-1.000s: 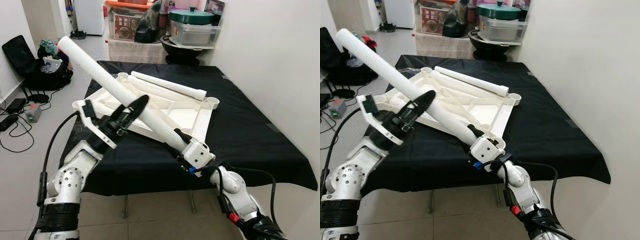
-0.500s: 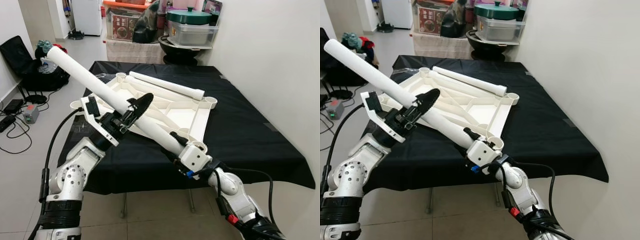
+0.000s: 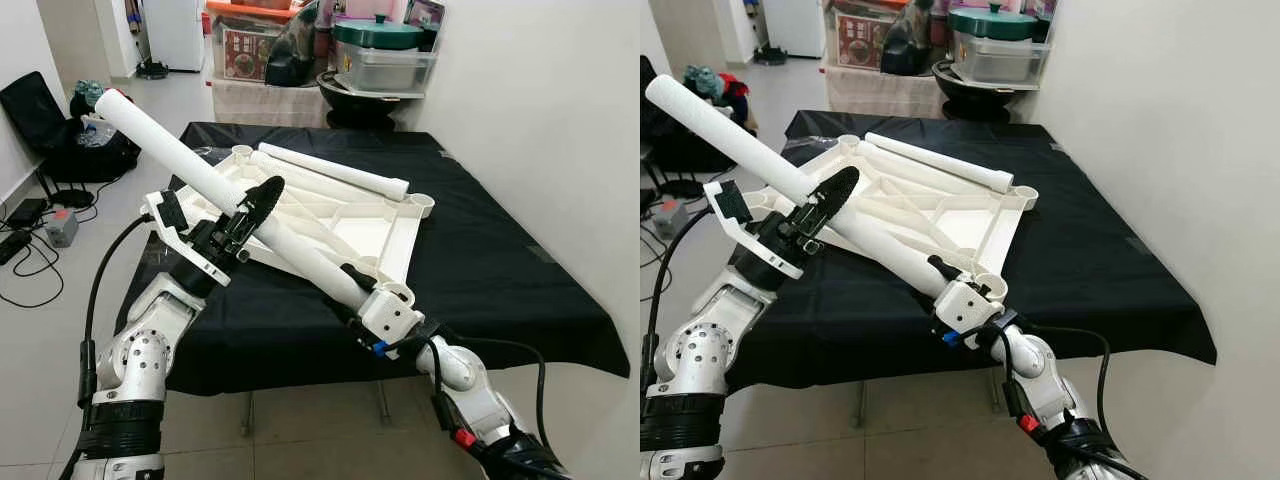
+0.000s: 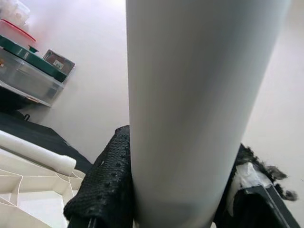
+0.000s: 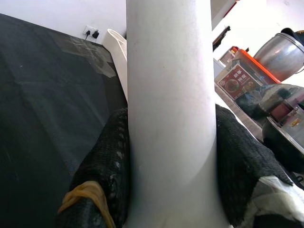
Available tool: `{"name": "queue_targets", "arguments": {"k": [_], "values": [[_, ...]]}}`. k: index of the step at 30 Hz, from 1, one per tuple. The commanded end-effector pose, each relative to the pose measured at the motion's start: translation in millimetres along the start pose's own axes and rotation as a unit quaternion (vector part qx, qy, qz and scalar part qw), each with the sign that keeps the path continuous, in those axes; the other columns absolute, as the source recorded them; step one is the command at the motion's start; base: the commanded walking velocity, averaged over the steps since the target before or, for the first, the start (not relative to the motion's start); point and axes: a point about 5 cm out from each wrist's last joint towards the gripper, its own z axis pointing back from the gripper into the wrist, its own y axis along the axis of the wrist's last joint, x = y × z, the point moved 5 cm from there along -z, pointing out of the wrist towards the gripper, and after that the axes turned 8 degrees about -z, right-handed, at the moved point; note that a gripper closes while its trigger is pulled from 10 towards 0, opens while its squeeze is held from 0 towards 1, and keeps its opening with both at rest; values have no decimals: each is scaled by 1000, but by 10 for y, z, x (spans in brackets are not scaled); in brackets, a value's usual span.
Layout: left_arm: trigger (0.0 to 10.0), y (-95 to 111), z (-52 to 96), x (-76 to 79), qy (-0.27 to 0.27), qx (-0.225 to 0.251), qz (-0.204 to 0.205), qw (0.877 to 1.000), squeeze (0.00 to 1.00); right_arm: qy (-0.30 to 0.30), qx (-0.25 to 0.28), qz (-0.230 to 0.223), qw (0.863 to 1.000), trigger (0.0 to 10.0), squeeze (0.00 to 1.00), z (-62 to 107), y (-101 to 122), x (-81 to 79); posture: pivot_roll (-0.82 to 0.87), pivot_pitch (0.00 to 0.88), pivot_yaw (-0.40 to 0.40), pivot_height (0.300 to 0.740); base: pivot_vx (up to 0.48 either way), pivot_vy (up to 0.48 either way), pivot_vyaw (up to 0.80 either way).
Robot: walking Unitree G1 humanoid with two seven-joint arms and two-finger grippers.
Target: Building children table
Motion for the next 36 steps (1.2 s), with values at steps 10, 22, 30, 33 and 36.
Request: {"name": "queue_targets", "arguments": {"k": [10,22,30,33,36], "values": [[0,-48,21,116,-30,-9,-6,999,0,-34,-12,4,999,0,0,14,-38,175,44,0,-90,740,0,0,0],[10000,-111,-57,144,-32,-34,-17,999,0,-26,-26,19,999,10000,1000,-30,-17,193,43,0,-87,740,0,0,0],[10000,-201,-168,177,-38,-50,-36,997,0,10,-119,23,993,10000,1000,-152,-150,89,44,0,-81,740,0,0,0],[10000,-264,-211,164,-33,-64,-54,996,0,22,-134,16,991,10000,1000,-221,-79,35,33,0,-75,740,0,0,0],[10000,-300,-236,170,-34,-71,-64,995,0,21,-136,14,990,10000,1000,-265,-19,28,30,0,-74,740,0,0,0]]}}
